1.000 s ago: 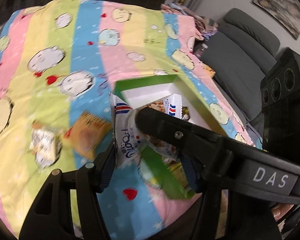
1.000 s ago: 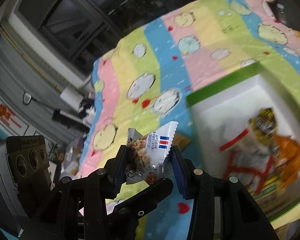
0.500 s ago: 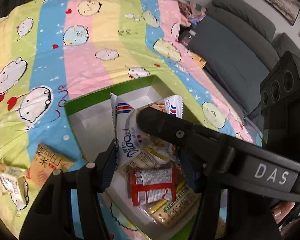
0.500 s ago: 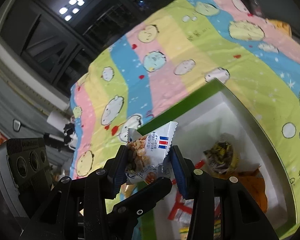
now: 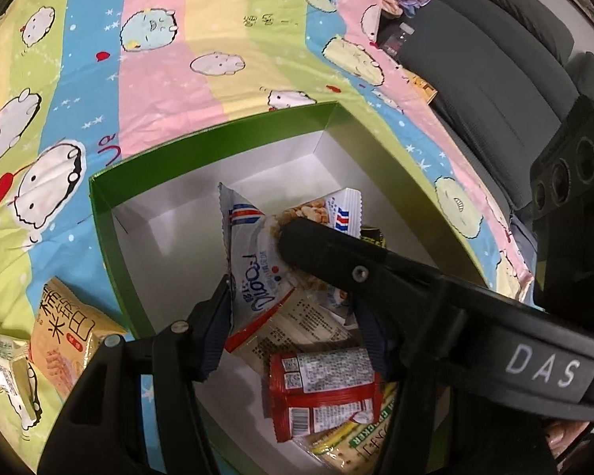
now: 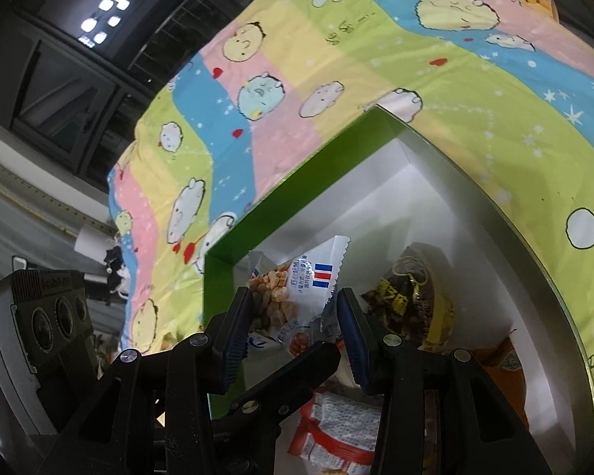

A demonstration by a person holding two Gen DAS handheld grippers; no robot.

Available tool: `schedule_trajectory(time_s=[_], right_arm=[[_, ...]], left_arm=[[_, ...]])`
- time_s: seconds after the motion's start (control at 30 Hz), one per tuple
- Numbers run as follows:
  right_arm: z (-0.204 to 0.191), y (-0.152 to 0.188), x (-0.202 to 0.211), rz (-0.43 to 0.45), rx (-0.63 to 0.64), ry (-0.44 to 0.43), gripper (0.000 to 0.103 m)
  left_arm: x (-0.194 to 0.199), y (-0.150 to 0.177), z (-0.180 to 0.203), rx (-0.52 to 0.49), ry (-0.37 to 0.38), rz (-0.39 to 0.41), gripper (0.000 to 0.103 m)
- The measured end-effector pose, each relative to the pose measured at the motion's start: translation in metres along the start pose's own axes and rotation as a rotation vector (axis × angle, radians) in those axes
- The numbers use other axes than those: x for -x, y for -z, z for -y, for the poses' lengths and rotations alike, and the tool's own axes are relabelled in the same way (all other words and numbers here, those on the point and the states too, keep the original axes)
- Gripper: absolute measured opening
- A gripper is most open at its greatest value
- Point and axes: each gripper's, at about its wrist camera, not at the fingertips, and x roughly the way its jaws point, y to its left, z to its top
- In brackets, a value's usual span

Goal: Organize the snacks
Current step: 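Carry the white-and-blue packet into the green box and release it, then withdraw the open right gripper from the box toward the snack packets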

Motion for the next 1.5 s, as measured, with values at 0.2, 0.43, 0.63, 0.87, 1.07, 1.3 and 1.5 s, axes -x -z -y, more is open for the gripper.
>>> schedule_trajectory(time_s=[0.2,0.43,0.63,0.87,1.07,1.3,1.5], right_arm=[[0.013,-0.001,-0.003,0.003,-0.046,0.022,0.046],[0.014,0.001,-0.006,0.009,-0.041,0.074,0.046],[0.019,0.003,-0.003,0.031,-0.055,0.084,0.046],[0.021,0.004,0.002,0.054,-0.063,0.107,0.046],[0.025,0.003,0.005,0.064,-0.079,0.111,0.046],[0.029,0.004,0.009,0.071,-0.082,0.128,0.046],[0.031,0.004,0.01,0.07,-0.085,0.133,0.046]], left_arm=[[-0.005,0.0,0.003,-0.028,-0.042,0.04,0.058],[-0.009,0.001,0.002,-0.053,-0.084,0.079,0.056],[-0.012,0.001,0.005,-0.062,-0.102,0.083,0.057],[-0.013,0.001,0.006,-0.067,-0.096,0.091,0.056],[-0.015,-0.002,0.008,-0.073,-0.101,0.091,0.054],[-0.017,-0.001,0.013,-0.077,-0.102,0.095,0.052],[-0.018,0.0,0.017,-0.077,-0.104,0.097,0.051]])
